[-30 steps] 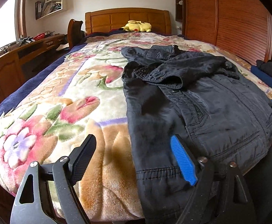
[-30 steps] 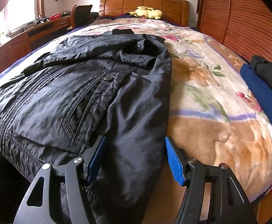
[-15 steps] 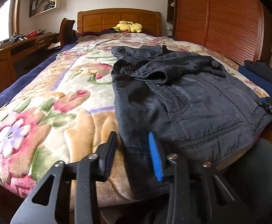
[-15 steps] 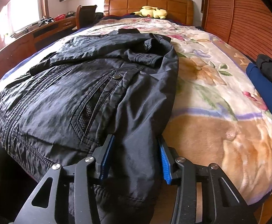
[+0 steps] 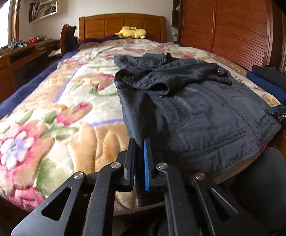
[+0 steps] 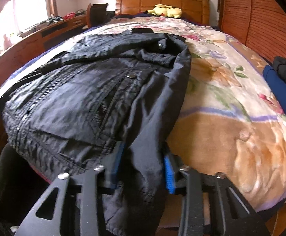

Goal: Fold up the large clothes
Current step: 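Grasp the jacket hem with both grippers and fold it up toward the collar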

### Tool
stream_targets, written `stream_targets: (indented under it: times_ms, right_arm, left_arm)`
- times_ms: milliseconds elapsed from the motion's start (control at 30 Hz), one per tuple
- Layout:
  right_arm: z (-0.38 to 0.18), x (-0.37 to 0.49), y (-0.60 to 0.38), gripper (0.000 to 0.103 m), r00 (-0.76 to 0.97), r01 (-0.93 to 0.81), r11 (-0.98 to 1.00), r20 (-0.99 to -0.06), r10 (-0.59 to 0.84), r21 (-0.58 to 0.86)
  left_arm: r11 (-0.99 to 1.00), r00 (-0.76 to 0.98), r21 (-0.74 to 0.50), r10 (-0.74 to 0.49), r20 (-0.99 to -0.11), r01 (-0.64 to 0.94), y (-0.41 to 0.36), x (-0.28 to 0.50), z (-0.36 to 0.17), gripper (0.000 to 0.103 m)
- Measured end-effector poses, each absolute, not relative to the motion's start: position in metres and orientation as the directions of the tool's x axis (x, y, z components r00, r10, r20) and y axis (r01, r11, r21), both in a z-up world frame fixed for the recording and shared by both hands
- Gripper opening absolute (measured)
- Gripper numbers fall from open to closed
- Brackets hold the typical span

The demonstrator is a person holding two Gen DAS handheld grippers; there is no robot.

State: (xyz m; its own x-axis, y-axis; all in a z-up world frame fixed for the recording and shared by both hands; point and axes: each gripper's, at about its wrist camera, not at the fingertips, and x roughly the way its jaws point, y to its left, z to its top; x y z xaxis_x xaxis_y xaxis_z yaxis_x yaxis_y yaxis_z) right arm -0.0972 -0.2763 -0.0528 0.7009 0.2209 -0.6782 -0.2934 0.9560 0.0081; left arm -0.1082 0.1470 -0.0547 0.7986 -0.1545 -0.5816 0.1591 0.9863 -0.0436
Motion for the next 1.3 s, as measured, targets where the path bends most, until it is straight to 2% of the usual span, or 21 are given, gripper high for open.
stream_targets:
  times_ms: [33,100,200,500,600,1100,1200,1300]
  right_arm:
    - [-0.052,-0.098,-0.277,0.021,0.701,-0.295,0.955,-0.676,0.228,0.016]
    - [-0.045,-0.100,-0.279,0.012,0.718,-0.293,0.956,-0.652,0.242,0.032]
    - [-0.022,-0.113,-0.284,0.009,0.786,-0.274,0.959,-0.559,0.263,0.066]
    - [0.040,-0.147,-0.283,0.008,0.865,-0.302,0.952,-0.404,0.296,0.052]
    - [0.061,-0.166,-0.284,0.007,0.897,-0.285,0.958,-0.346,0.276,0.025]
    - [0.129,-0.265,-0.274,0.007,0.948,-0.292,0.950,-0.167,0.272,-0.111]
    - [0.139,-0.270,-0.274,0.007,0.950,-0.294,0.948,-0.142,0.277,-0.120]
    - [0.130,-0.254,-0.273,0.007,0.947,-0.300,0.947,-0.157,0.282,-0.112]
  left_arm:
    - [0.986,0.808,-0.042,-0.156,-0.568,0.161,0.146,-0.111,-0.050,0.007]
    - [0.986,0.826,-0.043,-0.158,-0.542,0.161,0.144,-0.116,-0.038,0.007]
    - [0.985,0.848,-0.042,-0.166,-0.503,0.168,0.141,-0.123,-0.021,0.007]
    - [0.980,0.907,-0.022,-0.190,-0.377,0.196,0.134,-0.147,0.037,0.007]
    - [0.984,0.927,0.007,-0.164,-0.337,0.177,0.133,-0.160,0.056,0.007]
    - [0.986,0.977,0.033,-0.157,-0.146,0.163,0.149,-0.205,0.136,0.007]
    - [0.988,0.981,0.030,-0.149,-0.128,0.154,0.153,-0.204,0.141,0.007]
    - [0.990,0.980,0.027,-0.131,-0.150,0.136,0.156,-0.190,0.130,0.007]
